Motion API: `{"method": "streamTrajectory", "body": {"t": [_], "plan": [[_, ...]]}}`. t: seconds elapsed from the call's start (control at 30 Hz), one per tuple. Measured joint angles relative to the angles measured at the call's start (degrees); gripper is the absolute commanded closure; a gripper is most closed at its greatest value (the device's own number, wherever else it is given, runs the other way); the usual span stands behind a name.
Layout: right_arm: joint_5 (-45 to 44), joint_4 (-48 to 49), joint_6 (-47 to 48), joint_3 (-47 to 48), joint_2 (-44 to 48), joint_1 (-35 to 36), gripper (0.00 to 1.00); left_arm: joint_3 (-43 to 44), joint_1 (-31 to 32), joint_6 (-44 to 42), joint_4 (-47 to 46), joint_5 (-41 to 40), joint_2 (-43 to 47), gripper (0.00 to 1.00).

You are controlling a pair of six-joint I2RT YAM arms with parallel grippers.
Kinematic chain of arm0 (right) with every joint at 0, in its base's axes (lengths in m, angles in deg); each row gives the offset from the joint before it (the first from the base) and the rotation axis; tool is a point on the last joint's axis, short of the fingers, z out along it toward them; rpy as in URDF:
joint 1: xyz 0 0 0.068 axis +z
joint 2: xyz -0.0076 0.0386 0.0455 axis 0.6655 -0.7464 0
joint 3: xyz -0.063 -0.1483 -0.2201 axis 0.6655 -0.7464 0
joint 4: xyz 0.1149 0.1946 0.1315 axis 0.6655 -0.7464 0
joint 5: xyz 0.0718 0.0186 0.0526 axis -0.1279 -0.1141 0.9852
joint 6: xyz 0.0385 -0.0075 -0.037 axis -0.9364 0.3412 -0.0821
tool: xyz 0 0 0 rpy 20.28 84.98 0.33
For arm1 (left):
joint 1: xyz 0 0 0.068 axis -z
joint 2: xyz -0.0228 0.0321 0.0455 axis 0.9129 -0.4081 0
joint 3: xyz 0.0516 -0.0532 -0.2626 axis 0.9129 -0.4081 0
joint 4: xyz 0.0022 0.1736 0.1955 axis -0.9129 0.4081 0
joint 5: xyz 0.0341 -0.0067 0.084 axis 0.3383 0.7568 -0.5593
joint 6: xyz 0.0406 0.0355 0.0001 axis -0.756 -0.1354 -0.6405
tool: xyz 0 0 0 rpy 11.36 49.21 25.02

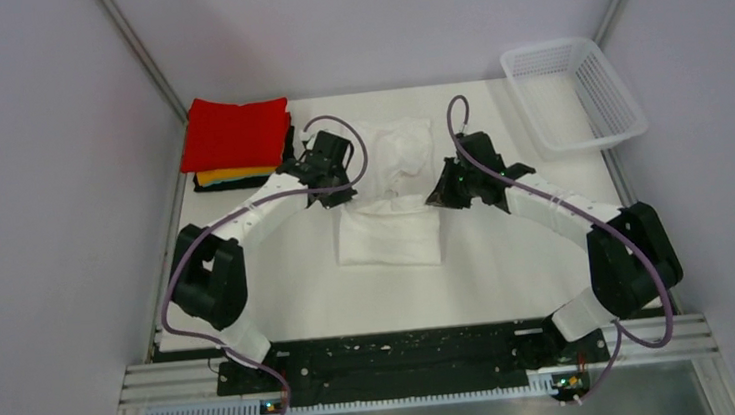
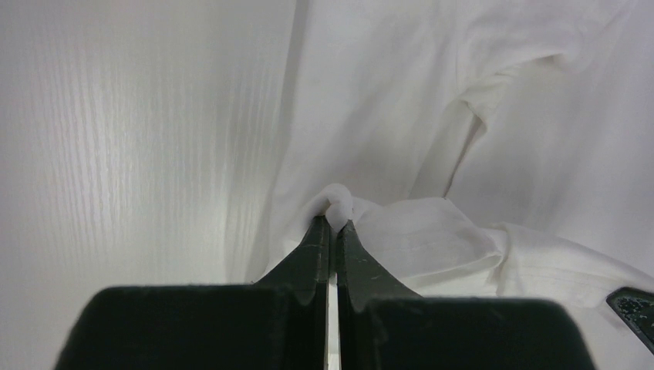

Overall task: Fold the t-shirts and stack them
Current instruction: Fold the folded rectangular tshirt in 1/3 of the way

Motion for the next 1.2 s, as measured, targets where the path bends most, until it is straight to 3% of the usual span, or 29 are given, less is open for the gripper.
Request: {"method": "streamTrajectory", "body": {"t": [0.27, 0.33, 0.4, 0.43, 0.5, 0.57, 0.6, 0.83, 1.03, 1.2], "plan": [[0.5, 3.7, 1.5, 2.0, -7.0, -1.3, 1.0, 5.0, -1.4, -2.3, -0.6, 0.9, -7.7, 1.0], [0.4, 4.7, 1.7, 2.6, -9.0, -1.6, 0.99, 6.4, -1.8, -2.5, -0.5, 1.1, -9.8, 0.93], [0.4, 5.5, 1.9, 3.3, -10.9, -1.8, 0.84, 7.5, -2.3, -2.6, -0.5, 1.2, -11.4, 0.76], [0.4, 5.8, 2.1, 3.9, -12.0, -2.0, 0.67, 8.0, -2.5, -2.7, -0.4, 1.3, -12.1, 0.64], [0.4, 6.3, 2.0, 4.8, -13.5, -2.4, 0.32, 9.3, -2.8, -3.3, 0.0, 1.5, -13.2, 0.3], [0.2, 6.4, 2.1, 5.7, -14.4, -2.9, 0.1, 10.6, -3.1, -3.6, 0.6, 1.7, -13.7, 0.04], [0.1, 6.5, 1.8, 6.0, -14.5, -3.1, 0.03, 11.1, -3.2, -3.8, 0.9, 1.7, -13.7, 0.02], [0.7, 7.3, 2.2, 4.7, -11.0, -3.4, 0.01, 9.4, -3.4, -3.7, 1.6, 1.5, -9.4, 0.01], [4.3, 8.5, 3.1, -1.7, -2.3, -1.2, 0.01, -2.6, -3.4, -1.7, 1.3, 2.1, 4.2, 0.01], [6.8, 12.1, 3.6, -1.9, -3.7, 7.6, 0.01, -12.6, -3.4, 0.7, 3.0, 1.9, 15.3, 0.01]]}}
